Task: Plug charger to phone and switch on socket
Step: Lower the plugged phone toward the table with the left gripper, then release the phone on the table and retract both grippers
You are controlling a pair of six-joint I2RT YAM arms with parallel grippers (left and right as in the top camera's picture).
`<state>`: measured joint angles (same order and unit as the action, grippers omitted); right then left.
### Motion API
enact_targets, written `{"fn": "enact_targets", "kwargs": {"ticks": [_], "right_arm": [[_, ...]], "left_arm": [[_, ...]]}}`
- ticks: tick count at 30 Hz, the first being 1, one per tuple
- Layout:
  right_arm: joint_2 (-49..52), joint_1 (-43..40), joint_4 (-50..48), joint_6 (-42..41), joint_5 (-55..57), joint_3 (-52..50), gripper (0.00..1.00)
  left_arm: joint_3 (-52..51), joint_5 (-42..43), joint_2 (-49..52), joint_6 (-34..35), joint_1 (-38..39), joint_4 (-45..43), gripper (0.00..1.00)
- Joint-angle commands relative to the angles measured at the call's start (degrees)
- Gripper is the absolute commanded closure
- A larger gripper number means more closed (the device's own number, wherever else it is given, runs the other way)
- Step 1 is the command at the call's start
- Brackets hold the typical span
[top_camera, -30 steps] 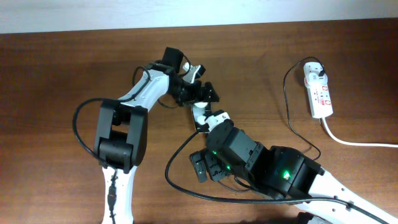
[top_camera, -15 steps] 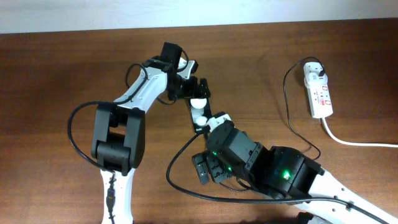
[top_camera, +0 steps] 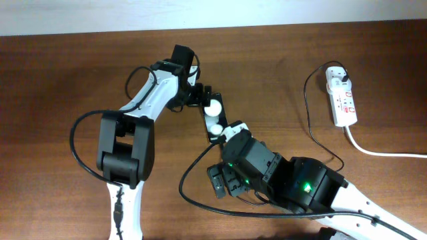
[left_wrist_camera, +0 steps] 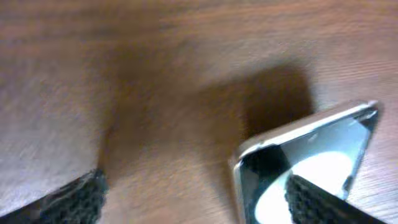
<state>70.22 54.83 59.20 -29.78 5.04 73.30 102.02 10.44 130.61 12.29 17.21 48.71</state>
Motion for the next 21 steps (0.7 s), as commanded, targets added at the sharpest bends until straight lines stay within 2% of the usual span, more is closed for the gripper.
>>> {"fn": "enact_targets", "kwargs": {"ticks": [1, 2, 4, 5, 13, 15, 16, 17, 21], "right_arm": [[-0.76, -0.13, 0.37, -0.07, 0.13, 0.87, 0.01], [-0.76, -0.13, 0.37, -0.09, 0.13, 0.87, 0.01], [-0.76, -0.13, 0.37, -0.07, 0.13, 0.87, 0.01], [-0.76, -0.13, 0.39, -0.07, 0.13, 0.87, 0.01], [-0.76, -0.13, 1.9, -0.09, 0.07, 0.87, 0.01], [-0.76, -0.13, 2.73, -0.09, -0.11, 0.87, 0.01], [-0.76, -0.13, 3.3, -0.11, -0.55, 0.87, 0.01], [-0.76, -0.13, 3.65, -0.09, -1.84, 0.87, 0.01], [-0.79, -0.13, 3.69, -0.09, -2.38, 0.87, 0.01]], "left_arm": [[-1.36, -1.18, -2.86, 1.38, -0.7, 1.92, 0.39], [-1.36, 1.11, -3.87, 1.42, -0.61, 3.32, 0.72], [-1.62, 3.54, -3.87, 1.42, -0.04, 4.68, 0.96], [-1.79, 3.5, -3.87, 1.4, 0.7, 5.16, 1.0], [-1.79, 0.83, -3.87, 1.36, 7.19, 5.38, 1.0], [-1.79, -0.39, -3.87, 1.38, 8.24, 5.38, 0.97], [-1.79, -2.84, -3.87, 1.38, 8.72, 5.38, 0.95], [-1.92, -5.7, -3.87, 1.38, 9.05, 5.31, 0.97], [-5.29, -5.77, -3.87, 1.42, 9.01, -0.11, 0.97]]}}
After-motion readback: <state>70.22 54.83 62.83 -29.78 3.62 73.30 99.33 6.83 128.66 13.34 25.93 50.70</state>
